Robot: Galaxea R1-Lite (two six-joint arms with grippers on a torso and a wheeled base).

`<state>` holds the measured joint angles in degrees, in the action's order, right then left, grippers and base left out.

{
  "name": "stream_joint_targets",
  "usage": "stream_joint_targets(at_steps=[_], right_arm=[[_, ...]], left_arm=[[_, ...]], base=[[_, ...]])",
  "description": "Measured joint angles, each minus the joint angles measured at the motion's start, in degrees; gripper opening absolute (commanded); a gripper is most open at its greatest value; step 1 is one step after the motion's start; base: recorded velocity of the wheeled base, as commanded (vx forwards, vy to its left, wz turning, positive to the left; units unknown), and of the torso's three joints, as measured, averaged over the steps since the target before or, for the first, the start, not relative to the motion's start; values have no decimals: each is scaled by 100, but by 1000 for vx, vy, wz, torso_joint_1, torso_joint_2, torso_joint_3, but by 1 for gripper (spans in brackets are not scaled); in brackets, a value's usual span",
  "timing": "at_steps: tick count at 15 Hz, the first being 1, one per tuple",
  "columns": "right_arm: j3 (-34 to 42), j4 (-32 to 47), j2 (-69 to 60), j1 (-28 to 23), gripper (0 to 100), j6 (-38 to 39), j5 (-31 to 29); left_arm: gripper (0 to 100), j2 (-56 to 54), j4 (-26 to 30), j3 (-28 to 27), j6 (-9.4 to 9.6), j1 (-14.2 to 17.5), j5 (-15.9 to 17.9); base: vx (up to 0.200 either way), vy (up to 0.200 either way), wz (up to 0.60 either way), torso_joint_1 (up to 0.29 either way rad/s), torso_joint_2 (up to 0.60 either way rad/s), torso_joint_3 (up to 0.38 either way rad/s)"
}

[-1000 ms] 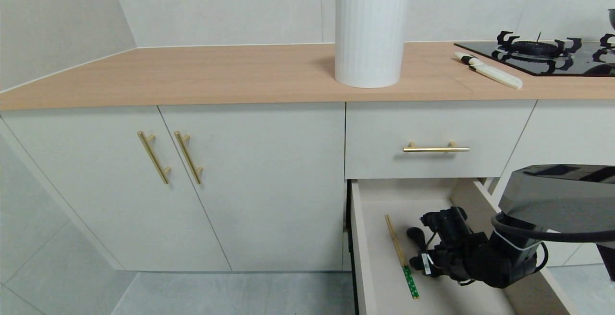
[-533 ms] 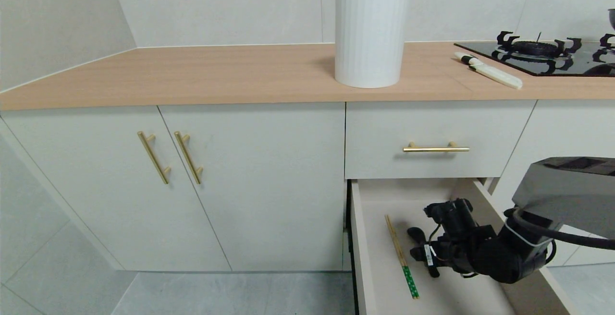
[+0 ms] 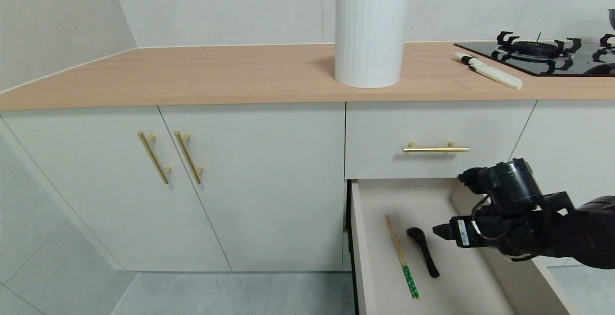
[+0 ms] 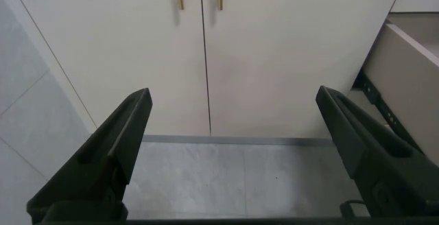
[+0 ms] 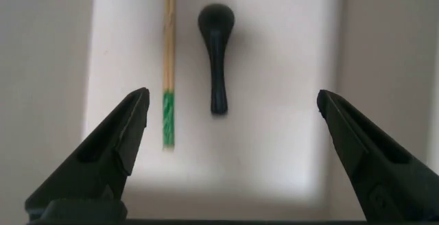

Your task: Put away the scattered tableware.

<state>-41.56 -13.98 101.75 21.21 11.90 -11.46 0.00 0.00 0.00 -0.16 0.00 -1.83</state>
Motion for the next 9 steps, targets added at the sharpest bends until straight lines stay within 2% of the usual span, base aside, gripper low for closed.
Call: stream_joint_targets(at_steps=[4, 6, 9], right_arm=[[171, 629, -920, 251, 100, 11, 44], [197, 1087, -1319, 458, 100, -9, 54], [197, 1586, -1771, 717, 100, -63, 60]], left_arm=[[100, 0, 0, 0, 0, 0, 0], [100, 0, 2, 0, 84, 0, 2], [100, 0, 2, 0, 11, 0, 0]], base=[[0, 0, 0, 0, 0, 0], [0, 0, 0, 0, 0, 0], [0, 0, 0, 0, 0, 0]])
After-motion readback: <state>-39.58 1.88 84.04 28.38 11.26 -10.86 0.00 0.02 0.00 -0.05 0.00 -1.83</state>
